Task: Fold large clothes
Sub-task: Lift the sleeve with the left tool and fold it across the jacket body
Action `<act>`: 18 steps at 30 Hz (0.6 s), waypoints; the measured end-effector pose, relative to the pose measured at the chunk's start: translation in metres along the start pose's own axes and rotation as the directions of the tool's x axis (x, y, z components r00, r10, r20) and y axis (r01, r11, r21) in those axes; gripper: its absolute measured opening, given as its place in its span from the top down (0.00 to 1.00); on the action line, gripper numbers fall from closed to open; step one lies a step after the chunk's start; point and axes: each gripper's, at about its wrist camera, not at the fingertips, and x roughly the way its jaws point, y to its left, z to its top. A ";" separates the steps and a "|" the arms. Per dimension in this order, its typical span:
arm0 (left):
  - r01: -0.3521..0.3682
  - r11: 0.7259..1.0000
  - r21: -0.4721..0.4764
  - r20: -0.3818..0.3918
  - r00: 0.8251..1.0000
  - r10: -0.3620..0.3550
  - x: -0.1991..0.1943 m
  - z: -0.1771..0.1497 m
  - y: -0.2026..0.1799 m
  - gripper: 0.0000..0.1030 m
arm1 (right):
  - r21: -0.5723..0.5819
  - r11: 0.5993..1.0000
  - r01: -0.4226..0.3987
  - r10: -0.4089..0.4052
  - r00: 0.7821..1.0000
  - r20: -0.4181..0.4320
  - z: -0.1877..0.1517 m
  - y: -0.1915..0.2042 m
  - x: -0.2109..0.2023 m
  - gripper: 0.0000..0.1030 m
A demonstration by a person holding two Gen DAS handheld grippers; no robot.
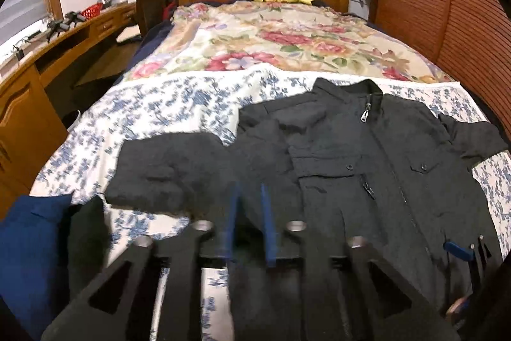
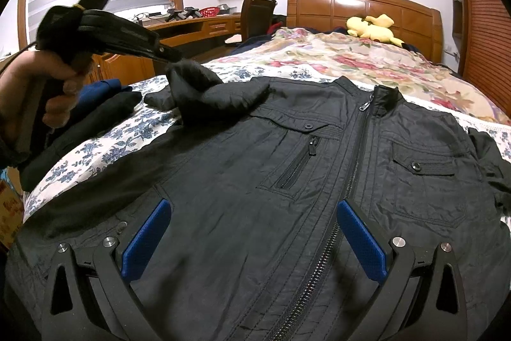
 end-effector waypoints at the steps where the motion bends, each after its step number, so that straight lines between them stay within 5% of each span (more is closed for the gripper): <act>1: -0.001 1.000 0.000 0.015 1.000 0.001 -0.004 0.000 0.003 0.55 | 0.000 1.000 0.000 0.000 1.000 -0.001 0.000 0.000 0.000 0.00; 6: -0.027 0.999 -0.044 0.078 0.997 0.030 -0.013 0.004 0.033 0.27 | -0.004 1.000 0.001 -0.001 1.000 -0.003 0.000 0.000 0.001 0.00; 18: -0.135 0.978 -0.161 -0.071 0.990 0.125 0.084 -0.026 0.101 0.27 | -0.009 1.000 0.003 -0.003 1.000 -0.008 0.000 0.000 0.003 0.00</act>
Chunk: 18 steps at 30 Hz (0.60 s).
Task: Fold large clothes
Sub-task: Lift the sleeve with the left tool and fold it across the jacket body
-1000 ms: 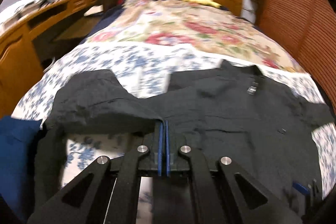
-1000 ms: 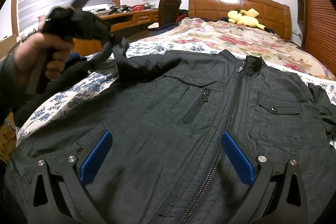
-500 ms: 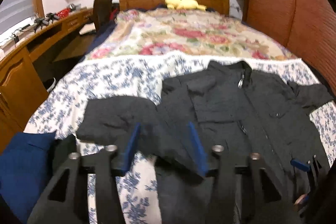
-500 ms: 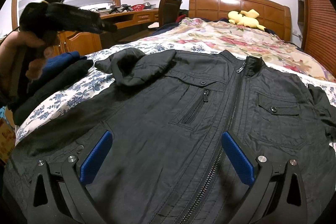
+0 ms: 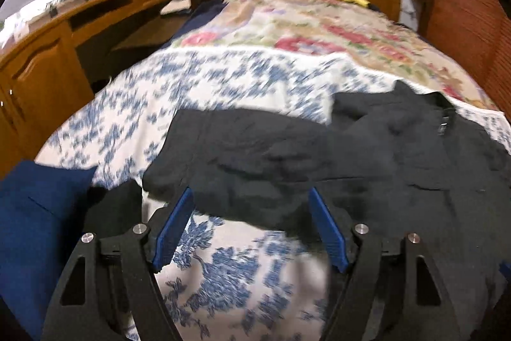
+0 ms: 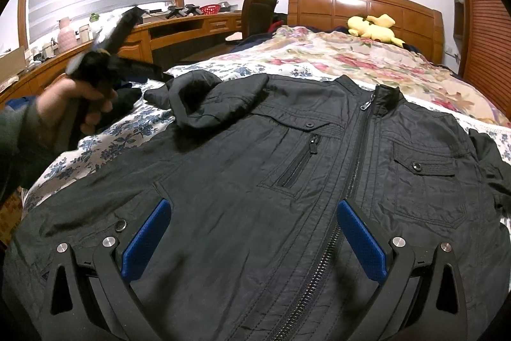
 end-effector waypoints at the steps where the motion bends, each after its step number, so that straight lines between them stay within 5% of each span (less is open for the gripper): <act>1: -0.021 1.000 0.000 -0.014 1.000 0.021 0.007 -0.001 0.002 0.27 | 0.000 1.000 -0.001 0.001 1.000 -0.002 0.000 0.000 0.000 0.00; 15: -0.076 0.996 -0.046 -0.113 0.991 0.070 0.058 0.001 0.015 0.27 | 0.006 1.000 -0.009 0.009 1.000 -0.006 0.001 -0.002 0.002 0.00; 17: -0.066 0.997 -0.048 -0.110 0.992 0.060 0.060 0.002 0.014 0.42 | 0.006 1.000 -0.009 0.009 1.000 -0.007 0.001 -0.002 0.002 0.00; 18: -0.057 0.997 -0.049 -0.116 0.992 0.051 0.060 0.003 0.014 0.57 | 0.006 1.000 -0.009 0.009 1.000 -0.007 0.001 -0.002 0.003 0.00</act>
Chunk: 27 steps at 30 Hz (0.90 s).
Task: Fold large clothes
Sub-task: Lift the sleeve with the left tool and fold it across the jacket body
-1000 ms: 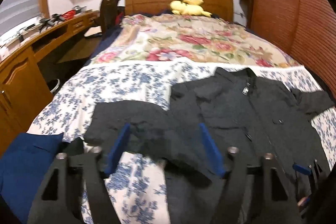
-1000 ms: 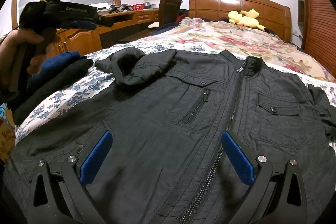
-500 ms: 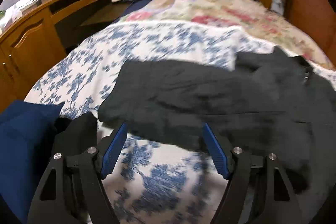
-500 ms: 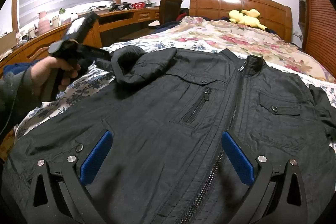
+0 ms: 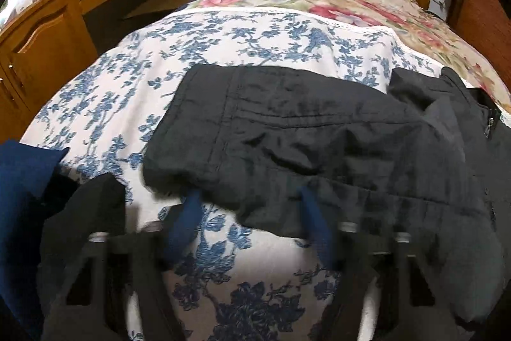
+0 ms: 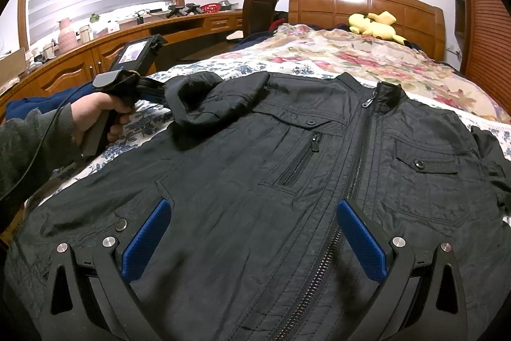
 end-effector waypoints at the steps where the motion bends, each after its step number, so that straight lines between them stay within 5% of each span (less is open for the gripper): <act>1: 0.001 1.000 0.001 -0.007 1.000 -0.001 -0.001 0.001 -0.001 0.73 | 0.000 1.000 0.000 0.000 1.000 0.001 0.000 0.000 0.000 0.00; 4: -0.003 1.000 0.014 -0.001 1.000 0.003 -0.011 0.007 -0.007 0.89 | -0.001 1.000 0.001 -0.001 1.000 0.001 0.000 0.000 0.000 0.00; 9: 0.002 0.999 0.046 0.119 0.993 -0.007 -0.073 0.023 -0.031 0.92 | -0.004 1.000 0.004 -0.004 1.000 0.006 -0.001 0.001 -0.001 0.00; 16: 0.070 0.984 0.162 0.276 0.955 -0.113 -0.177 0.026 -0.091 0.96 | 0.006 1.000 0.006 -0.006 1.000 0.014 0.000 -0.001 -0.011 0.00; 27: 0.171 0.927 0.334 0.316 0.906 -0.281 -0.260 -0.031 -0.157 0.97 | 0.024 0.990 0.142 -0.143 0.989 0.046 -0.008 -0.033 -0.052 0.00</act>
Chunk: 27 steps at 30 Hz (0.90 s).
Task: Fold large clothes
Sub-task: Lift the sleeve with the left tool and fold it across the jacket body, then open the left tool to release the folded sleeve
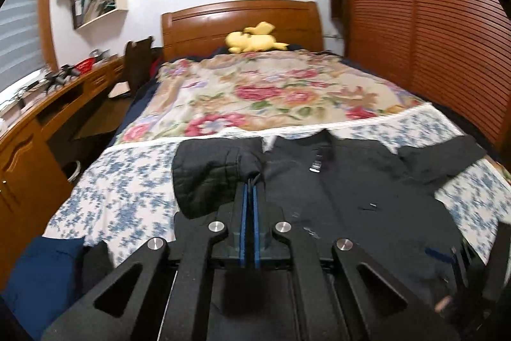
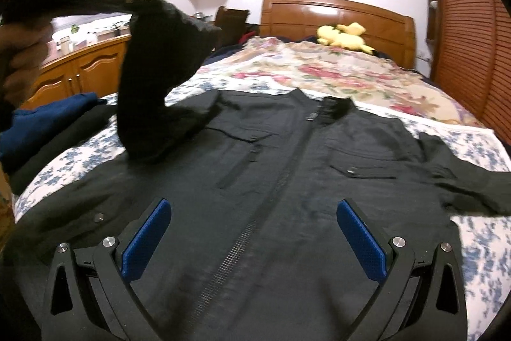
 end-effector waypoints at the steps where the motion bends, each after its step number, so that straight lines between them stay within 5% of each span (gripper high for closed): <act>1: 0.013 1.000 0.004 0.000 1.000 -0.013 -0.004 -0.005 -0.006 0.97 | 0.005 1.000 0.011 -0.011 1.000 -0.001 -0.003 -0.004 -0.002 0.00; 17: 0.033 0.999 -0.008 -0.041 0.999 -0.034 -0.031 -0.105 -0.031 0.97 | -0.001 0.999 0.053 -0.053 0.997 -0.063 -0.014 0.004 0.010 0.00; 27: 0.024 0.999 -0.031 -0.017 1.000 -0.024 -0.048 -0.131 -0.022 0.90 | -0.010 0.998 0.068 -0.069 0.995 -0.071 -0.013 0.006 0.013 0.00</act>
